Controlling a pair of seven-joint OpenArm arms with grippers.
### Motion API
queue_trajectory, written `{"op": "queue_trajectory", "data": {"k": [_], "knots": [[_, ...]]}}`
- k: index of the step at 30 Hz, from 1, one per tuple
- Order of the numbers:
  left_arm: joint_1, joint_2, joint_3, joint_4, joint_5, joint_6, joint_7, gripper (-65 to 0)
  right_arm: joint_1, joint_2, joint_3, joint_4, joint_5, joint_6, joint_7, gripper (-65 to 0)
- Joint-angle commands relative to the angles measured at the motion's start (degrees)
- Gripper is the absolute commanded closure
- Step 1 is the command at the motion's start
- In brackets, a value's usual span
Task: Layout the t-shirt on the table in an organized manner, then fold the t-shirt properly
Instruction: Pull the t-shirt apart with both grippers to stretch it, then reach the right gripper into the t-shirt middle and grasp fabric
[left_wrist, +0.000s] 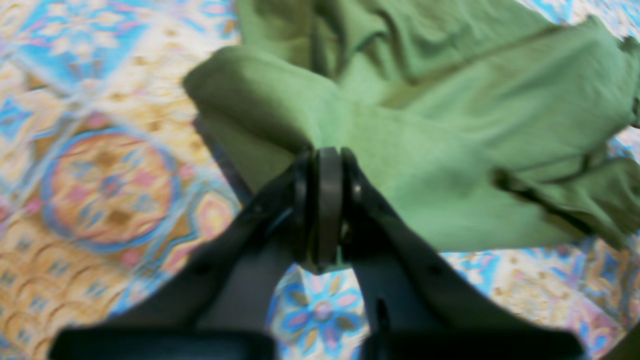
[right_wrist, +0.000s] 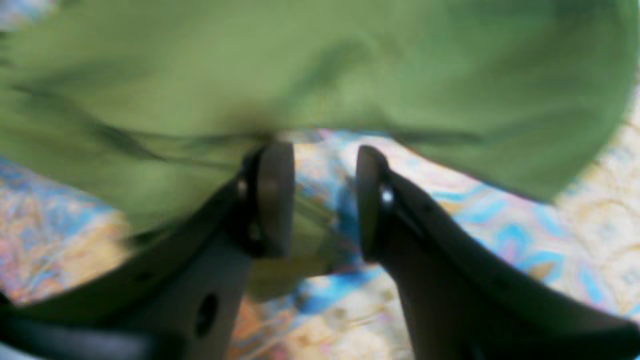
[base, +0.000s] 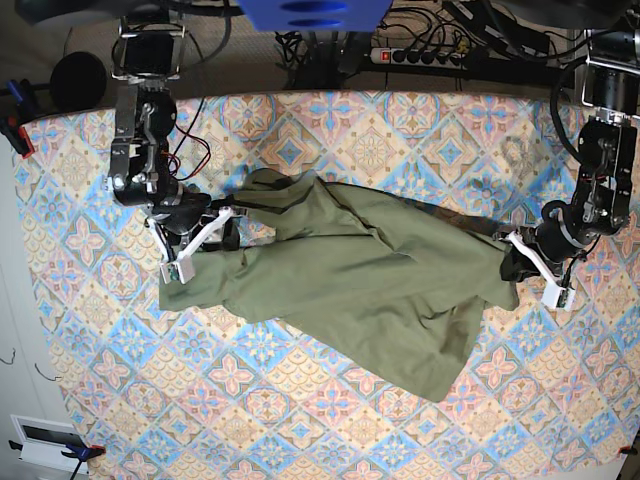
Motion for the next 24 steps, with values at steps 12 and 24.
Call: {"op": "queue_trajectory", "data": {"k": [12, 24], "knots": [[0.55, -0.98, -0.64, 0.99, 0.91, -0.25, -1.0, 0.0, 8.55, 0.76, -2.94, -12.45, -1.83, 0.24, 6.02, -20.3], [2.48, -0.98, -0.64, 4.68, 1.0, -0.25, -1.0, 0.0, 14.35, 1.9, -6.98, -24.06, -1.91, 0.24, 15.34, -5.0]]}}
